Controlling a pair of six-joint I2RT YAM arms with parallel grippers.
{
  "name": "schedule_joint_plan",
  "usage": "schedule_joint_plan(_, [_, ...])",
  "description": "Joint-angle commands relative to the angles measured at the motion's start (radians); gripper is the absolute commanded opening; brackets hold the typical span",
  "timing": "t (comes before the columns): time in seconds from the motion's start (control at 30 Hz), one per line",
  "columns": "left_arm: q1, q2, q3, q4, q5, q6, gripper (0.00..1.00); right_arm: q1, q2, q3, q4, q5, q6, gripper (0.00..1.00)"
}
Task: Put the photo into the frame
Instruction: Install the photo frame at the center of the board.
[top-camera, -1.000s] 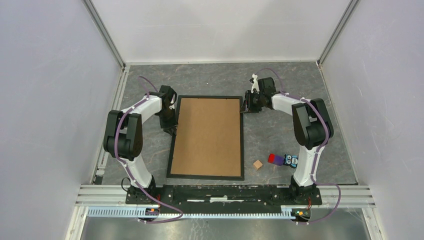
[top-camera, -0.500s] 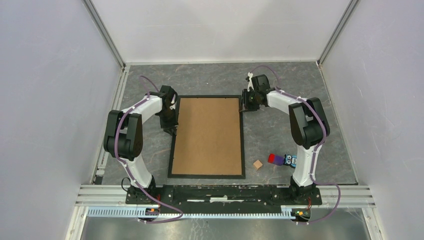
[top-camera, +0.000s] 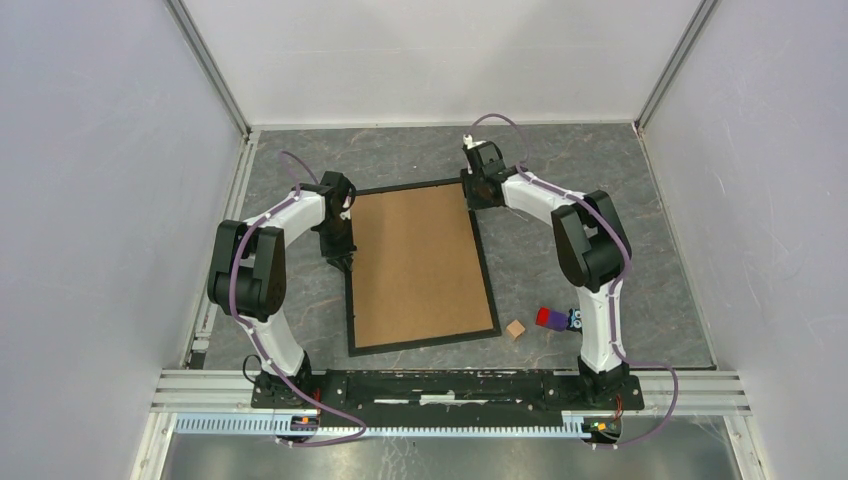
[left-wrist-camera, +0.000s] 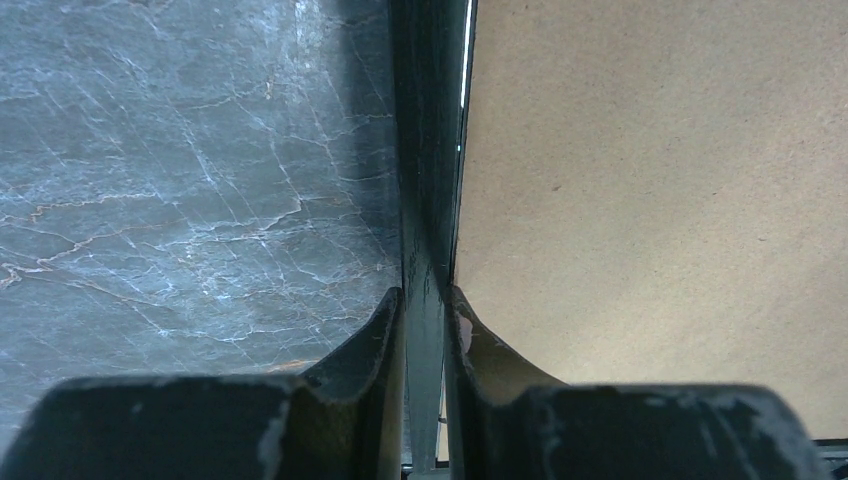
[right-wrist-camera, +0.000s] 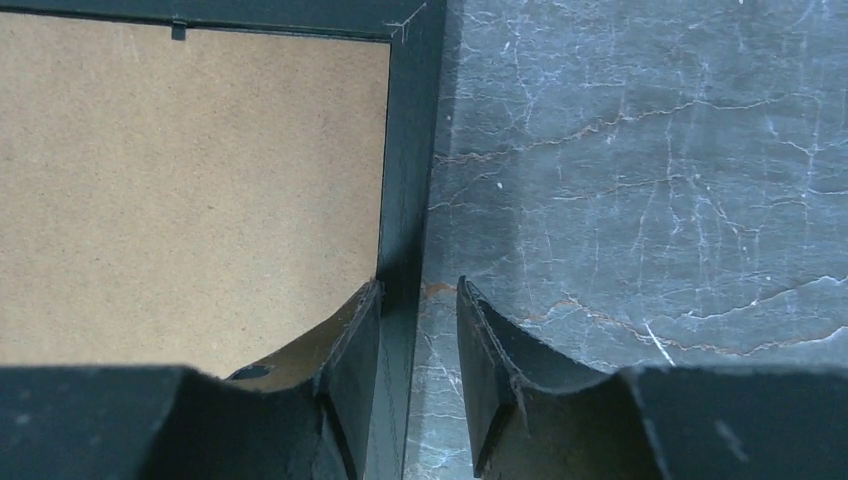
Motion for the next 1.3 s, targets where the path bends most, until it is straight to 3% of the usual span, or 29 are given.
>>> schedule_joint_plan(0.0, [-0.012, -0.008, 0.001, 0.002, 0.005, 0.034, 0.06, 0.015, 0.046, -0.004, -0.199, -0.052, -0.082, 0.42])
schedule_joint_plan(0.1, [-0.013, -0.01, 0.0, 0.002, 0.004, 0.036, 0.06, -0.016, -0.029, 0.061, -0.194, -0.205, -0.097, 0.5])
schedule_joint_plan(0.2, [-0.015, -0.013, -0.002, 0.001, -0.004, 0.037, 0.06, -0.081, -0.144, 0.016, -0.097, -0.33, -0.053, 0.6])
schedule_joint_plan(0.37, [-0.024, -0.011, 0.0, -0.003, -0.013, 0.039, 0.06, -0.167, -0.288, -0.111, 0.039, -0.382, 0.009, 0.64])
schedule_joint_plan(0.63, [-0.051, 0.005, 0.004, -0.015, -0.023, 0.048, 0.07, -0.184, -0.201, -0.131, 0.075, -0.423, 0.018, 0.56])
schedule_joint_plan(1.03, [-0.097, 0.03, 0.02, -0.019, -0.023, 0.053, 0.07, -0.101, -0.211, -0.326, 0.139, -0.302, 0.007, 0.53])
schedule_joint_plan(1.27, [-0.157, 0.064, 0.093, -0.07, -0.02, 0.026, 0.07, -0.044, -0.36, -0.593, 0.218, -0.199, 0.092, 0.44])
